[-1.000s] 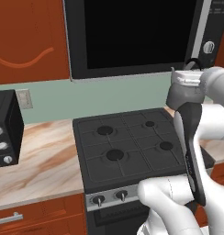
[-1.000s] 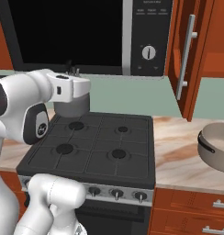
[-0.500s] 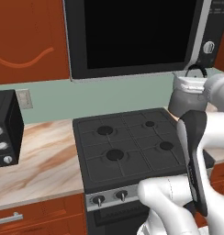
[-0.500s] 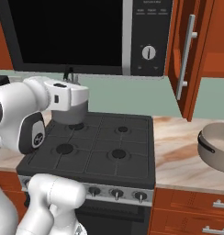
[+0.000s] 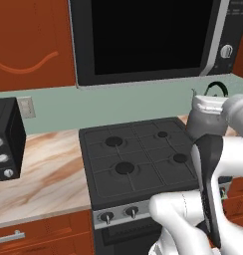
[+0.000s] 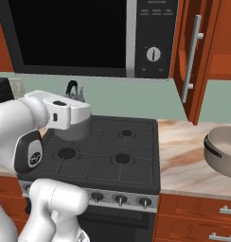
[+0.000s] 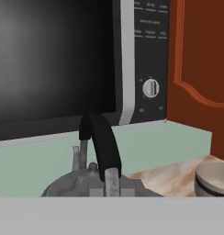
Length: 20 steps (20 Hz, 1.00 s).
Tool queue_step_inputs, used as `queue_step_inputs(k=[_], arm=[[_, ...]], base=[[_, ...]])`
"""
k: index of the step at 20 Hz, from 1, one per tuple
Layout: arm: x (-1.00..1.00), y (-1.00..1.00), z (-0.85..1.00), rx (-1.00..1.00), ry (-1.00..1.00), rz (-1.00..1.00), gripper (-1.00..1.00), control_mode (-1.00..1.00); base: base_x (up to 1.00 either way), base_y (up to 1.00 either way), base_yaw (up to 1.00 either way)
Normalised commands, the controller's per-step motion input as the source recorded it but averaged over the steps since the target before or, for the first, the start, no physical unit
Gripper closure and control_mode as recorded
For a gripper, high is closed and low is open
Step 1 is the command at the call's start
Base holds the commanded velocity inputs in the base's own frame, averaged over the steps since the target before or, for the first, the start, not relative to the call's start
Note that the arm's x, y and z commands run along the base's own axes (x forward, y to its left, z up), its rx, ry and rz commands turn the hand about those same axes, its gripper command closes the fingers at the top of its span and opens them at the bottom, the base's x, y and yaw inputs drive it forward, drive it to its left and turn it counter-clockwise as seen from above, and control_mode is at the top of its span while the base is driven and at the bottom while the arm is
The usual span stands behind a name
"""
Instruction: Pick the kettle from the cabinet and place it on a stove burner. Then pick the pot from the counter and place it on another stove burner. Finally, turn both burners on.
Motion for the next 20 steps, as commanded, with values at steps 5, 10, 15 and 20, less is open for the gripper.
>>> queue_step_inputs(k=[5, 10, 15, 20], arm=[[0.09, 0.0, -0.25, 0.0, 0.0, -0.18, 1.0, -1.0], [0.16, 0.0, -0.22, 0.0, 0.0, -0.18, 1.0, -1.0], [0.15, 0.0, -0.26, 0.0, -0.01, -0.18, 1.0, -1.0], [0.14, 0.0, -0.23, 0.0, -0.06, -0.19, 1.0, -1.0]], base=[[0.0, 0.0, 0.0], [0.0, 0.0, 0.0], [0.0, 0.0, 0.0], [0.0, 0.0, 0.0]])
